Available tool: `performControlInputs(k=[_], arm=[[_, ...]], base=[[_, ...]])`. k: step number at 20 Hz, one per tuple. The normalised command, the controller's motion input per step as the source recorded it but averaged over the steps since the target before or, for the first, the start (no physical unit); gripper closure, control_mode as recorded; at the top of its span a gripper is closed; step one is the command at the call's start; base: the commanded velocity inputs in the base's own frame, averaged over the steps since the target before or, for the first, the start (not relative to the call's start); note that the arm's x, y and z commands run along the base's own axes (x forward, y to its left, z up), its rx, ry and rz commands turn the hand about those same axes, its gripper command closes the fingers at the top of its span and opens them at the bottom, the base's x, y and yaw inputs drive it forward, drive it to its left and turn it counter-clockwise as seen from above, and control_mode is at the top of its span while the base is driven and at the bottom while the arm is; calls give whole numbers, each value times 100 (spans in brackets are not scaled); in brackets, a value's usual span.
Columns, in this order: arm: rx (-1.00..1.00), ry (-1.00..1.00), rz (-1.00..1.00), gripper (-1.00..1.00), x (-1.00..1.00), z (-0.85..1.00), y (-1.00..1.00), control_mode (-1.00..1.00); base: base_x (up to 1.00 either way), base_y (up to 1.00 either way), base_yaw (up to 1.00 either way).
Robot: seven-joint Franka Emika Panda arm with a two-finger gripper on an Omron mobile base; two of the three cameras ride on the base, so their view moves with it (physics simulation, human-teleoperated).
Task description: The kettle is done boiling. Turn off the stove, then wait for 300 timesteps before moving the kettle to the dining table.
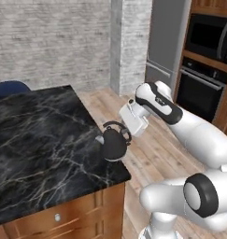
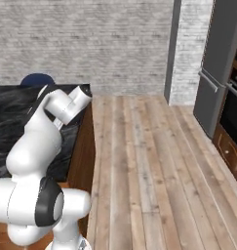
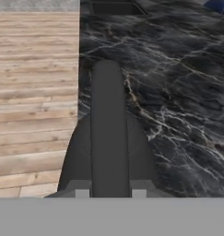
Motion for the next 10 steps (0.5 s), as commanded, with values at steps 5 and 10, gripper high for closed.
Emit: performControlInputs(k=[5,10], arm=[[0,0,0,100,0,0,0,100],[0,0,0,100,0,0,0,100]], base=[[62,-35,8],[58,-28,9]])
